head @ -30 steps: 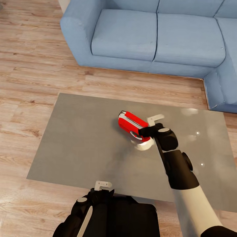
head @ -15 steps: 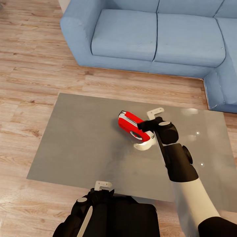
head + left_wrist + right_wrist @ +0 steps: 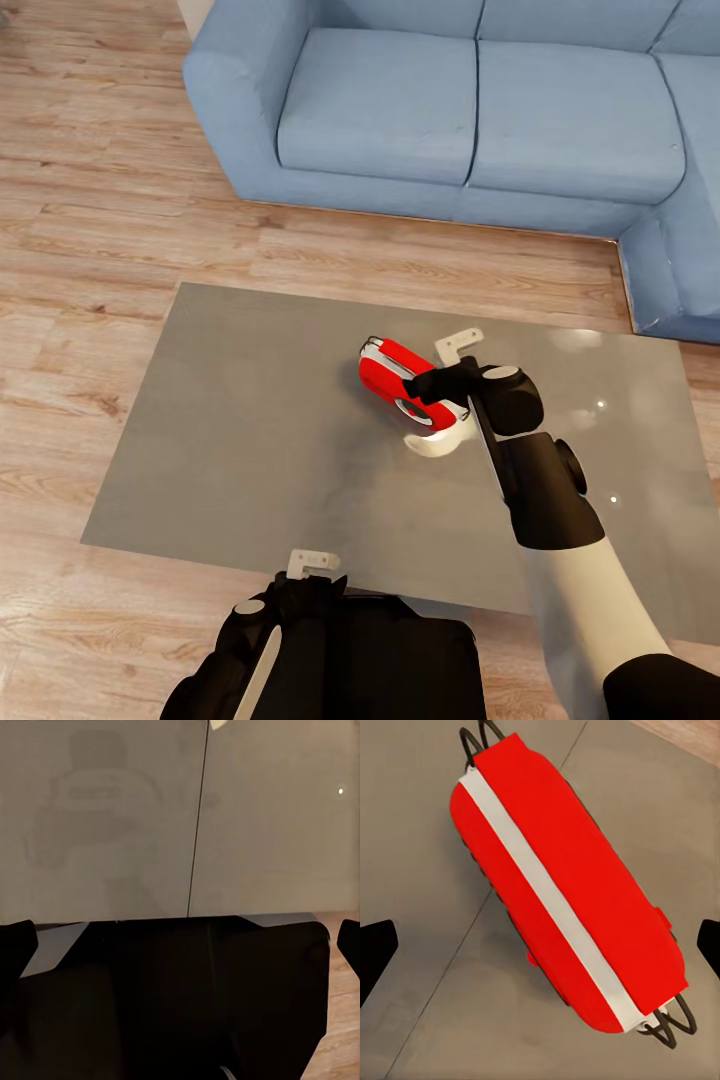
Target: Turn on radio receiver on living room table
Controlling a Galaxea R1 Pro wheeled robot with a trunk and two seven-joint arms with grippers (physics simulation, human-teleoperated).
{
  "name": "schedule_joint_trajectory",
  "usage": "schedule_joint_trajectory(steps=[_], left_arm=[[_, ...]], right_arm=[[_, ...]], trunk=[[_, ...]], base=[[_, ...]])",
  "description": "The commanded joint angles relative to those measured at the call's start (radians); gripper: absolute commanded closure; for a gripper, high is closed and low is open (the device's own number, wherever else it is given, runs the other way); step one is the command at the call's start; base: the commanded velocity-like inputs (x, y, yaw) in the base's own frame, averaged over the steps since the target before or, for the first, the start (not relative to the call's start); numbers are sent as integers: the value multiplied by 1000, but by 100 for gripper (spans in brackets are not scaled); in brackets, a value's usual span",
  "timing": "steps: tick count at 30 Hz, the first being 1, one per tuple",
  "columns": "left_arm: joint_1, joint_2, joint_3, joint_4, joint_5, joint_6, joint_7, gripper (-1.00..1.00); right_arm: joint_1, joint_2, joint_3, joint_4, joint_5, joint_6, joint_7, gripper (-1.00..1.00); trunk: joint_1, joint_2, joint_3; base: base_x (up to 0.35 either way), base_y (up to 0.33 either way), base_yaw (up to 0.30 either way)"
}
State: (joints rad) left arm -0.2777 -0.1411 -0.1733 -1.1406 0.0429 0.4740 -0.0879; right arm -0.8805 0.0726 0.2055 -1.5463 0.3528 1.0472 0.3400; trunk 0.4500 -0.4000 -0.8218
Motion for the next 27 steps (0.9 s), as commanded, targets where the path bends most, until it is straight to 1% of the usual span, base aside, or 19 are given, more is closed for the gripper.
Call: schedule_joint_trajectory(steps=[1, 4, 10, 12, 17, 19, 22, 26, 27], left_arm=[[0, 0, 0, 0, 0, 0, 0, -100], [0, 0, 0, -1, 0, 0, 0, -100], [0, 0, 0, -1, 0, 0, 0, -100], [0, -3, -5, -11, 1, -7, -4, -100], [0, -3, -5, -11, 1, -7, -4, -100], [0, -5, -5, -15, 1, -8, -5, -100], [0, -10, -5, -21, 1, -8, -6, -100], [0, -15, -5, -26, 1, -7, -8, -100], [0, -15, -5, -27, 1, -7, -8, -100]], right_arm=[[0, 0, 0, 0, 2, 0, 0, -100], [0, 1, 0, -1, 11, 0, 1, -100], [0, 2, 0, 0, 17, 0, 1, -100], [11, 10, -8, 11, 5, 0, -1, -100], [40, 10, -8, 26, 5, 0, -1, -100], [41, 9, -8, 33, 7, 0, -1, -100], [55, 1, -8, 46, 14, 0, -1, -100], [77, -21, -7, 56, 21, 0, -1, -100], [83, -23, -6, 56, 22, 0, -1, -100]], trunk=[[0, 0, 0], [0, 0, 0], [0, 0, 0], [0, 0, 0], [0, 0, 0], [0, 0, 0], [0, 0, 0], [0, 0, 0], [0, 0, 0]], base=[[0, 0, 0], [0, 0, 0], [0, 0, 0], [0, 0, 0], [0, 0, 0], [0, 0, 0], [0, 0, 0], [0, 0, 0], [0, 0, 0]])
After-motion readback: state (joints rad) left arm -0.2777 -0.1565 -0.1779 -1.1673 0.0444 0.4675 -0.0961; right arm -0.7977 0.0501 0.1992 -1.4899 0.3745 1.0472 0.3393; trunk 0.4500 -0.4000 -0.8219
